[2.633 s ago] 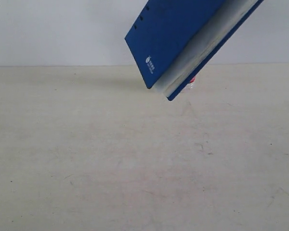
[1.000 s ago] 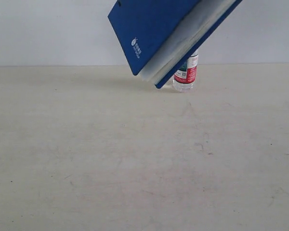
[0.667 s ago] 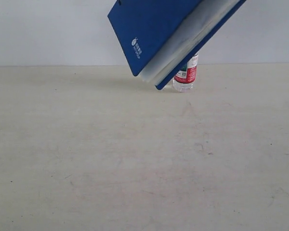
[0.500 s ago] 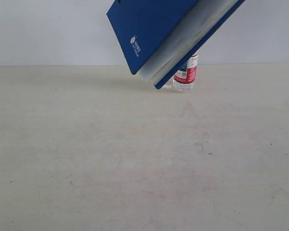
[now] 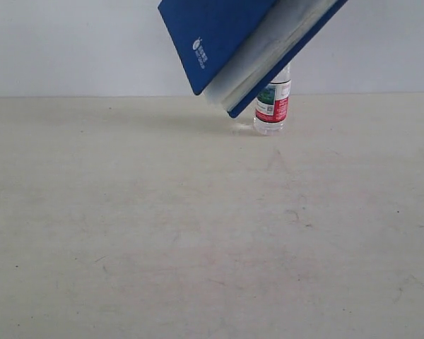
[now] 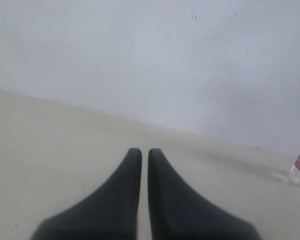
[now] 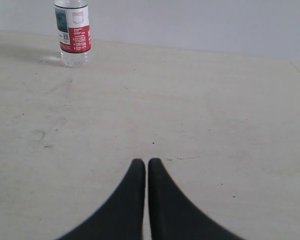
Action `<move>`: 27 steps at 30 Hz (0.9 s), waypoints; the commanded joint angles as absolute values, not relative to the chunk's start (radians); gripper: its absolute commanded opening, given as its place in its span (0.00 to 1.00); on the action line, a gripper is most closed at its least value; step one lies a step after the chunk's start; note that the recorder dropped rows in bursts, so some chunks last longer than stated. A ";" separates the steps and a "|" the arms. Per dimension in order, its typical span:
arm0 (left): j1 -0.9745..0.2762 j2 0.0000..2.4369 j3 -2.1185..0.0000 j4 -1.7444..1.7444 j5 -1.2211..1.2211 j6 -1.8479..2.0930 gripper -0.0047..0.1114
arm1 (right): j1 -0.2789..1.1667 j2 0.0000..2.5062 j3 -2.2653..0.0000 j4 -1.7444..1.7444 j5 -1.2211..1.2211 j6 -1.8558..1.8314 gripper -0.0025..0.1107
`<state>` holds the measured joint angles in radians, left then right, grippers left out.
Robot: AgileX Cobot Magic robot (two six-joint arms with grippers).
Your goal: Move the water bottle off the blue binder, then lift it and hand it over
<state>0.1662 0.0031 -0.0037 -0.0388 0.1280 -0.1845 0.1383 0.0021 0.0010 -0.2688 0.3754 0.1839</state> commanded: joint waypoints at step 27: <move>0.164 0.000 0.000 -0.086 0.300 -0.070 0.08 | 0.139 0.000 0.000 -0.267 0.360 0.182 0.02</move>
<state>0.1674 0.0031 -0.0037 -0.0832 0.3066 -0.0768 0.1383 0.0021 0.0010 -0.2688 0.3718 0.1839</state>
